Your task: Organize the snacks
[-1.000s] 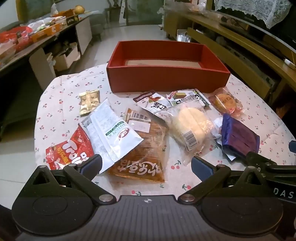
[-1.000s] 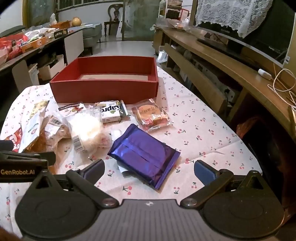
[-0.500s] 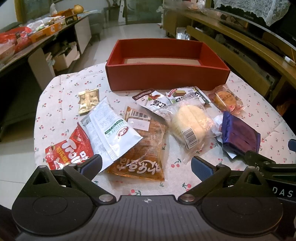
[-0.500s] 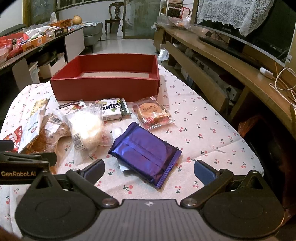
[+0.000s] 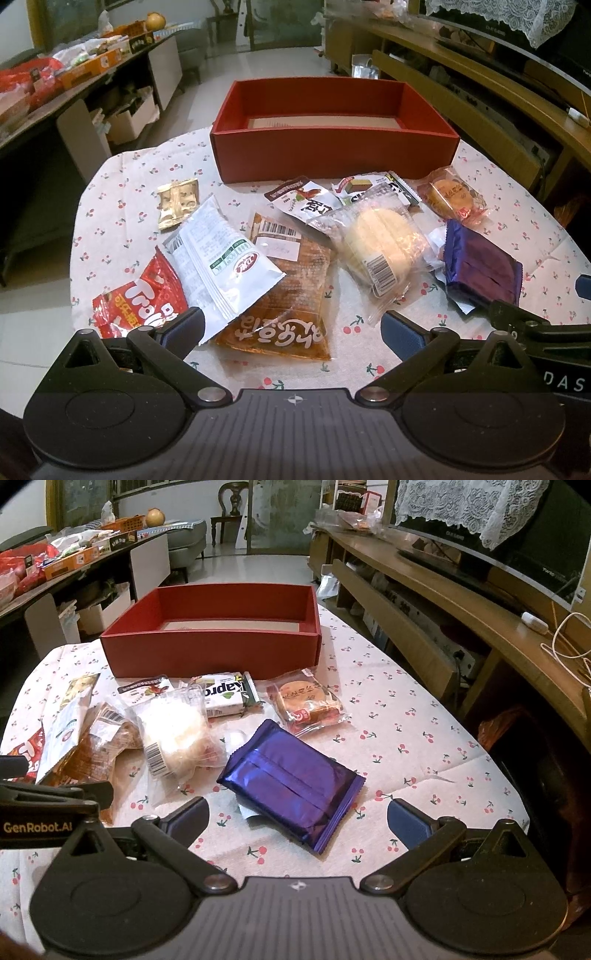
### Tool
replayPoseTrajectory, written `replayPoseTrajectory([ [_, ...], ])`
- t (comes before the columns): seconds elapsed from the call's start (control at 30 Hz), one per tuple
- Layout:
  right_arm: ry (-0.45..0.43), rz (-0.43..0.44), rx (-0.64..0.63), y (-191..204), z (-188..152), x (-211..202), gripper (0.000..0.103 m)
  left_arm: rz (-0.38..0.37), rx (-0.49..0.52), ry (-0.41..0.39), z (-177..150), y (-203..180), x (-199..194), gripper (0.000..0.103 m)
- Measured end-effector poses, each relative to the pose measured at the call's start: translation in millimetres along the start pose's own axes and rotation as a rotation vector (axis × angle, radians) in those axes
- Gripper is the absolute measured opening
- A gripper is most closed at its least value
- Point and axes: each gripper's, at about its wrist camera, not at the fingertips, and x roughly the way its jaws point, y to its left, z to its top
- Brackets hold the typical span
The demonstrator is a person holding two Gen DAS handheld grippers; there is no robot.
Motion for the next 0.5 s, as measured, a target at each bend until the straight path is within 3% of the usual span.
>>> replayPoseTrajectory([
  [0.5,0.000,0.000,-0.002,1.0,-0.6,0.2,0.103,0.011,0.016,-0.005,0.7,-3.1,0.4,0.101],
])
